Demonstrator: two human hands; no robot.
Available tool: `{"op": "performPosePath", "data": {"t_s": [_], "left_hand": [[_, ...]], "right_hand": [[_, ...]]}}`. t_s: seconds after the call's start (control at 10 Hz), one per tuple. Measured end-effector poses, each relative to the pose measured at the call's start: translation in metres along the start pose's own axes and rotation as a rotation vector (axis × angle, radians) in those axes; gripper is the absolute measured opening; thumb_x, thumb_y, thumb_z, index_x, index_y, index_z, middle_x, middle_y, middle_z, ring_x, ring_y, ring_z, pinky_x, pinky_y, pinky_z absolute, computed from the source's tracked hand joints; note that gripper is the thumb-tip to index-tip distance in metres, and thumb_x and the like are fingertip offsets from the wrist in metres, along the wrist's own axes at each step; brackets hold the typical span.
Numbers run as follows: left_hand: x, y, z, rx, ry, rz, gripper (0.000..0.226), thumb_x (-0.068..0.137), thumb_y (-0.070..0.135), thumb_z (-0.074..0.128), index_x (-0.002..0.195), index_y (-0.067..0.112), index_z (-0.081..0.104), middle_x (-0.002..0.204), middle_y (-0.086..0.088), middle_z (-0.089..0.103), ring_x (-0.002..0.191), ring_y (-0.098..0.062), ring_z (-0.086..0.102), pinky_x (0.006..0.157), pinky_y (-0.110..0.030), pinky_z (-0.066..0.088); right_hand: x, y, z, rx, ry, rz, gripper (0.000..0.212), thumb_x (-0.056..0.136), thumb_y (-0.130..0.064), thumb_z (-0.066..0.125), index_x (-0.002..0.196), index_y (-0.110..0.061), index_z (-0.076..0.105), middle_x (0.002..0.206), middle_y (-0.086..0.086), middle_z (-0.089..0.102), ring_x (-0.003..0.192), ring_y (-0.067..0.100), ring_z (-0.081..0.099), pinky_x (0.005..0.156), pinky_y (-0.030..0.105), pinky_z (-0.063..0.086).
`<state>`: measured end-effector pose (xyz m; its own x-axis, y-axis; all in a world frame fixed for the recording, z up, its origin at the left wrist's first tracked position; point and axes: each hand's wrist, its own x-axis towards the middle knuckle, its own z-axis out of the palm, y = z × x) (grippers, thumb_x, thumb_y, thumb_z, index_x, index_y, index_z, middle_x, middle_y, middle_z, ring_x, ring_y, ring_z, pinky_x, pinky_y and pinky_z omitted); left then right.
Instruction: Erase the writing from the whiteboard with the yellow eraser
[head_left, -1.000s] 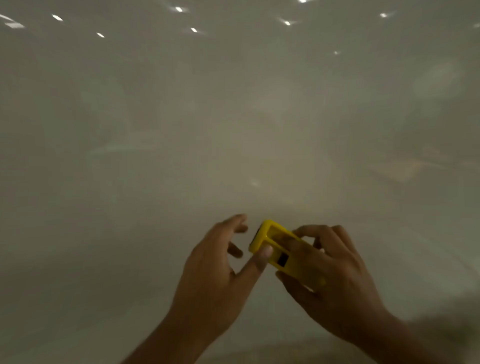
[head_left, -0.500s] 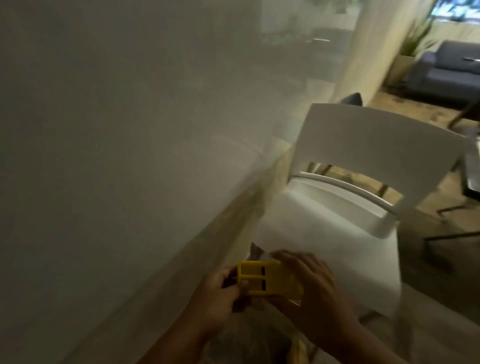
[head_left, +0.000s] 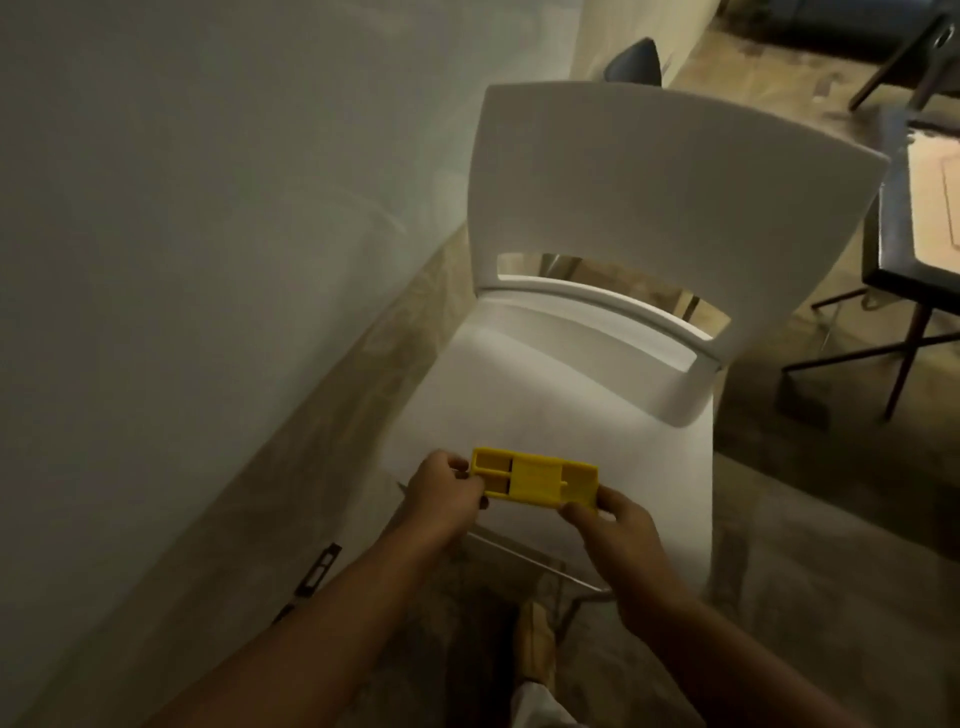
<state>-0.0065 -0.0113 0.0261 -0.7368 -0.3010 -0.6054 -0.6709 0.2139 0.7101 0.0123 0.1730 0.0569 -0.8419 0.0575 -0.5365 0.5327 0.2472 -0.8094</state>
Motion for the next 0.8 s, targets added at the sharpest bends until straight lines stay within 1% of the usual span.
{"op": "performPosePath", "data": {"t_s": [0.1, 0.2, 0.3, 0.4, 0.5, 0.6, 0.7, 0.8], "left_hand": [[0.041, 0.007, 0.034, 0.07, 0.003, -0.042, 0.014, 0.091, 0.008, 0.061, 0.099, 0.015, 0.053, 0.108, -0.019, 0.07, 0.093, -0.033, 0.073, 0.09, -0.054, 0.06], [0.057, 0.008, 0.048, 0.121, 0.002, -0.048, 0.015, 0.093, 0.01, 0.061, 0.107, 0.014, 0.057, 0.114, -0.019, 0.069, 0.101, -0.036, 0.07, 0.092, -0.051, 0.059], [0.077, 0.005, 0.063, 0.245, -0.026, -0.034, 0.03, 0.096, 0.014, 0.058, 0.125, 0.011, 0.064, 0.126, -0.017, 0.069, 0.111, -0.035, 0.066, 0.086, -0.037, 0.053], [0.088, 0.004, 0.07, 0.272, -0.057, -0.037, 0.034, 0.097, 0.013, 0.054, 0.129, 0.01, 0.065, 0.13, -0.017, 0.068, 0.115, -0.036, 0.064, 0.087, -0.037, 0.05], [0.095, 0.003, 0.071, 0.285, -0.098, -0.037, 0.041, 0.093, 0.005, 0.052, 0.131, 0.012, 0.066, 0.132, -0.017, 0.068, 0.116, -0.036, 0.064, 0.087, -0.034, 0.049], [0.098, 0.0, 0.068, 0.322, -0.117, -0.023, 0.046, 0.088, 0.004, 0.058, 0.132, 0.014, 0.066, 0.131, -0.016, 0.069, 0.116, -0.035, 0.065, 0.088, -0.033, 0.051], [0.097, -0.004, 0.063, 0.317, -0.103, -0.014, 0.067, 0.085, 0.006, 0.068, 0.149, 0.01, 0.049, 0.145, -0.015, 0.06, 0.129, -0.032, 0.059, 0.108, -0.041, 0.05], [0.094, -0.009, 0.061, 0.249, -0.114, -0.003, 0.074, 0.087, 0.005, 0.069, 0.154, 0.008, 0.039, 0.152, -0.013, 0.053, 0.133, -0.03, 0.057, 0.113, -0.045, 0.048]], "right_hand": [[0.058, 0.006, -0.016, -0.067, 0.049, 0.07, 0.003, 0.087, -0.024, 0.067, 0.088, -0.026, 0.064, 0.088, 0.008, 0.071, 0.069, 0.017, 0.061, 0.059, 0.03, 0.045], [0.082, 0.011, -0.018, -0.084, 0.061, 0.122, 0.005, 0.086, -0.027, 0.066, 0.089, -0.023, 0.065, 0.093, 0.012, 0.069, 0.073, 0.018, 0.061, 0.065, 0.033, 0.047], [0.111, 0.023, -0.019, -0.097, 0.055, 0.175, 0.014, 0.084, -0.031, 0.067, 0.093, -0.02, 0.065, 0.092, 0.004, 0.066, 0.08, 0.019, 0.062, 0.073, 0.04, 0.05], [0.123, 0.031, -0.02, -0.125, 0.051, 0.194, 0.01, 0.083, -0.032, 0.067, 0.086, -0.023, 0.065, 0.088, 0.005, 0.067, 0.079, 0.022, 0.063, 0.075, 0.044, 0.053], [0.131, 0.041, -0.018, -0.157, 0.035, 0.183, 0.007, 0.085, -0.031, 0.067, 0.089, -0.026, 0.064, 0.095, 0.007, 0.069, 0.085, 0.027, 0.065, 0.082, 0.05, 0.055], [0.138, 0.045, -0.019, -0.18, 0.034, 0.177, 0.027, 0.086, -0.029, 0.066, 0.111, -0.019, 0.066, 0.102, 0.009, 0.068, 0.09, 0.028, 0.065, 0.084, 0.048, 0.055], [0.143, 0.046, -0.021, -0.209, 0.044, 0.172, 0.037, 0.086, -0.029, 0.066, 0.12, -0.014, 0.066, 0.095, 0.005, 0.068, 0.087, 0.027, 0.065, 0.083, 0.047, 0.055], [0.142, 0.049, -0.018, -0.214, 0.086, 0.167, 0.042, 0.086, -0.03, 0.066, 0.125, -0.014, 0.062, 0.099, 0.003, 0.066, 0.091, 0.026, 0.064, 0.087, 0.046, 0.054]]}}
